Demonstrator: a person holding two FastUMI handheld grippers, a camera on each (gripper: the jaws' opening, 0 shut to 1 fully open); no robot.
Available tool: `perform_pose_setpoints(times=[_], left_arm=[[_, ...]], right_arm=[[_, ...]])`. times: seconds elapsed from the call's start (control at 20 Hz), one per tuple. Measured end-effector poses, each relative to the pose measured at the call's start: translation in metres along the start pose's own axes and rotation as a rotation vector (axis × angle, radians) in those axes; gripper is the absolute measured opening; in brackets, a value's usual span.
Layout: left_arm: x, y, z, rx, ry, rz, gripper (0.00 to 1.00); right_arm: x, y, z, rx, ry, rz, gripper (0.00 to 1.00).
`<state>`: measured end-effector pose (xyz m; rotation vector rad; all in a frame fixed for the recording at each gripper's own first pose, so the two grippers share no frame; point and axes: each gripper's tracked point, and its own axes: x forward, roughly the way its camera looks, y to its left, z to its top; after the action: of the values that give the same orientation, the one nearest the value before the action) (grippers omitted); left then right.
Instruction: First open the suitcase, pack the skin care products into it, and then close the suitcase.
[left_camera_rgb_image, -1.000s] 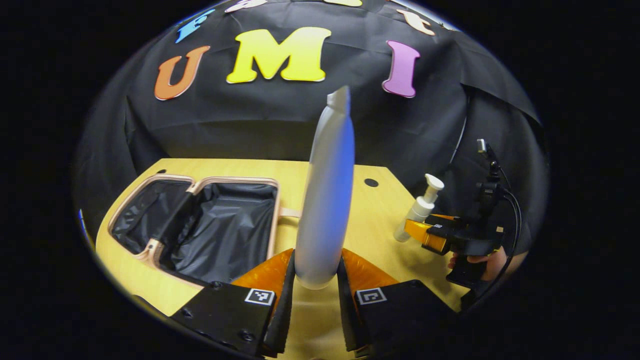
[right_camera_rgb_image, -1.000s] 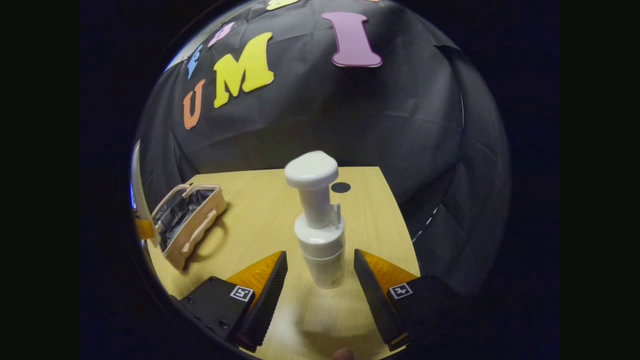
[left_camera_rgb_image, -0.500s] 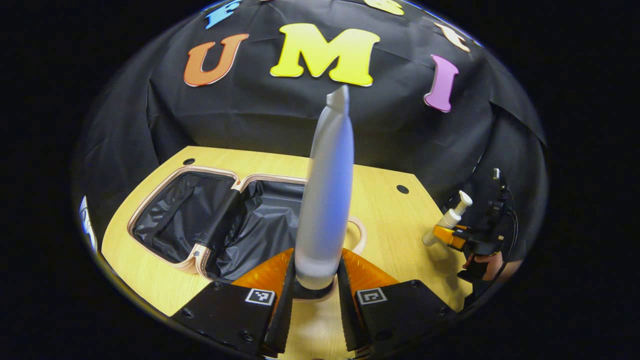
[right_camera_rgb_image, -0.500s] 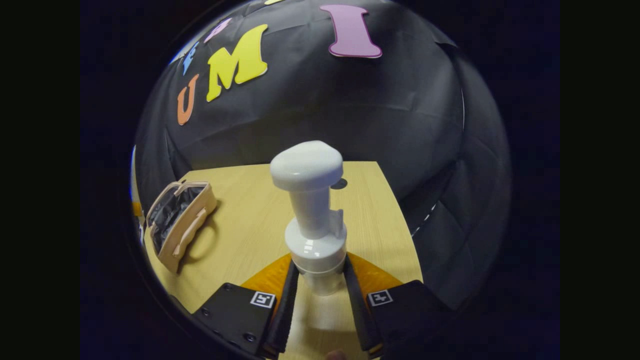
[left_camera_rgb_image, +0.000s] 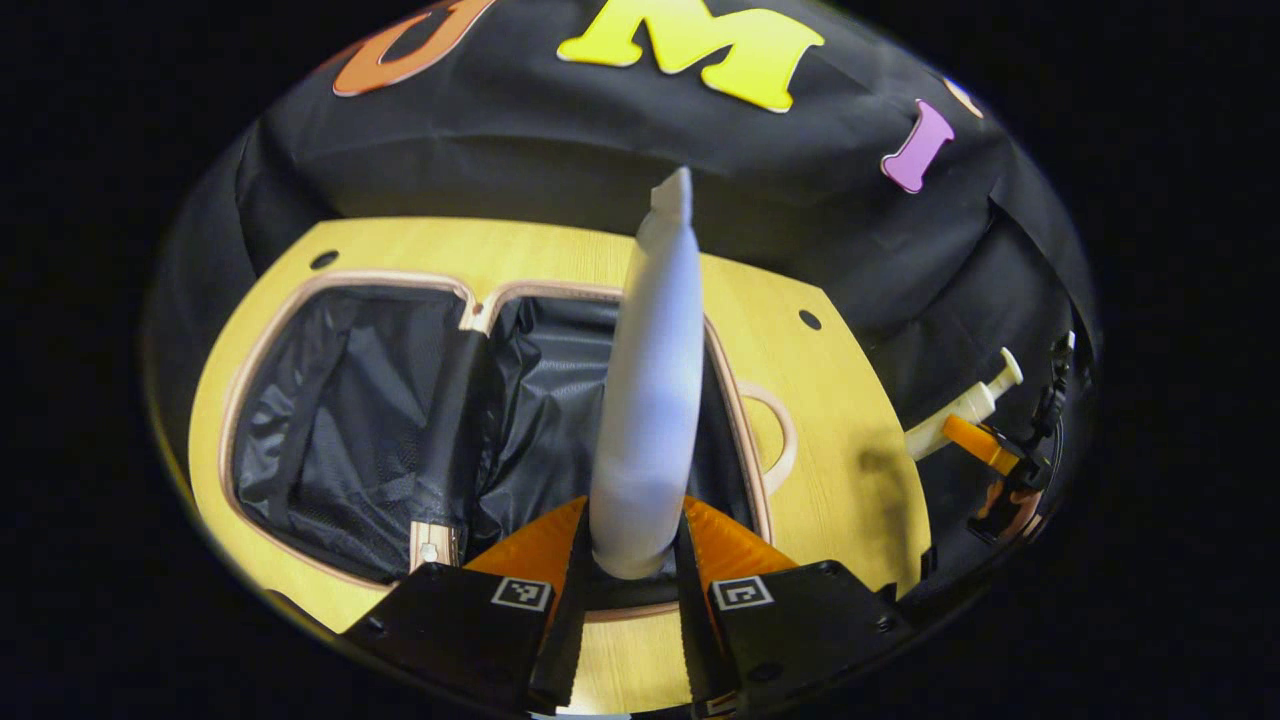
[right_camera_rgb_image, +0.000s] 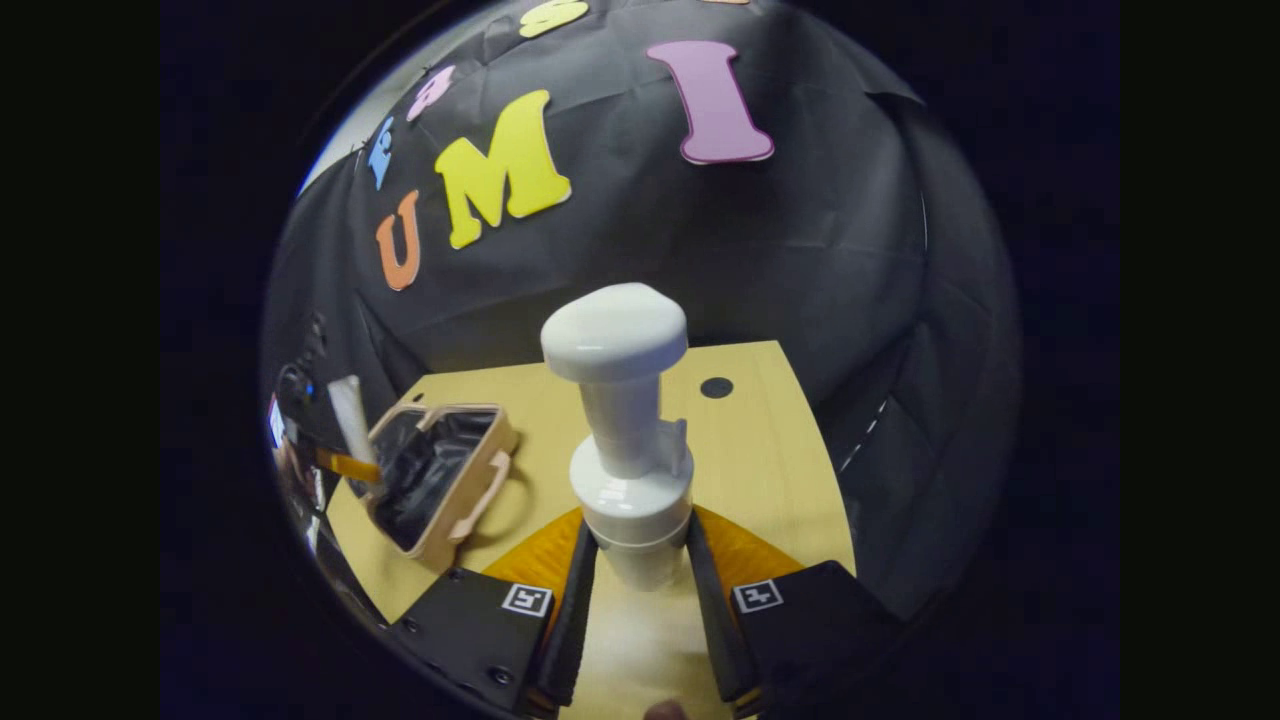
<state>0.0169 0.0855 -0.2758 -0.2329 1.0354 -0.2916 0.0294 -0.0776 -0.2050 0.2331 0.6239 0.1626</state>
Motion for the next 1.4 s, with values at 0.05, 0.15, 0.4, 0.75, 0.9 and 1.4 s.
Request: perform_pose_setpoints(times=[0.05, 0.15, 0.4, 0.75, 0.9, 1.4], left_arm=[[0.008, 0.01, -0.003, -0.004, 0.05, -0.013, 0.44], [0.023, 0.025, -0.013, -0.011, 0.176, -0.048, 0.51], [0.051, 0.033, -0.025, -0.093, 0.362, -0.141, 0.44], [0.055, 0.039, -0.04, -0.145, 0.563, -0.089, 0.52], [0.051, 0.036, -0.044, -0.181, 0.571, -0.079, 0.49], [-0.051, 0.004, -0.001, -0.132, 0.167, -0.139, 0.96]], right_arm=[[-0.012, 0.01, 0.0, 0.017, 0.003, 0.015, 0.48], [-0.032, 0.026, 0.001, 0.049, 0.005, 0.034, 0.48], [-0.069, 0.04, 0.006, 0.049, -0.024, 0.004, 0.48], [-0.086, 0.065, 0.01, 0.067, -0.025, 0.0, 0.48], [-0.08, 0.087, 0.012, 0.015, -0.007, 0.028, 0.48], [-0.01, 0.239, -0.003, -0.063, 0.247, 0.335, 0.48]])
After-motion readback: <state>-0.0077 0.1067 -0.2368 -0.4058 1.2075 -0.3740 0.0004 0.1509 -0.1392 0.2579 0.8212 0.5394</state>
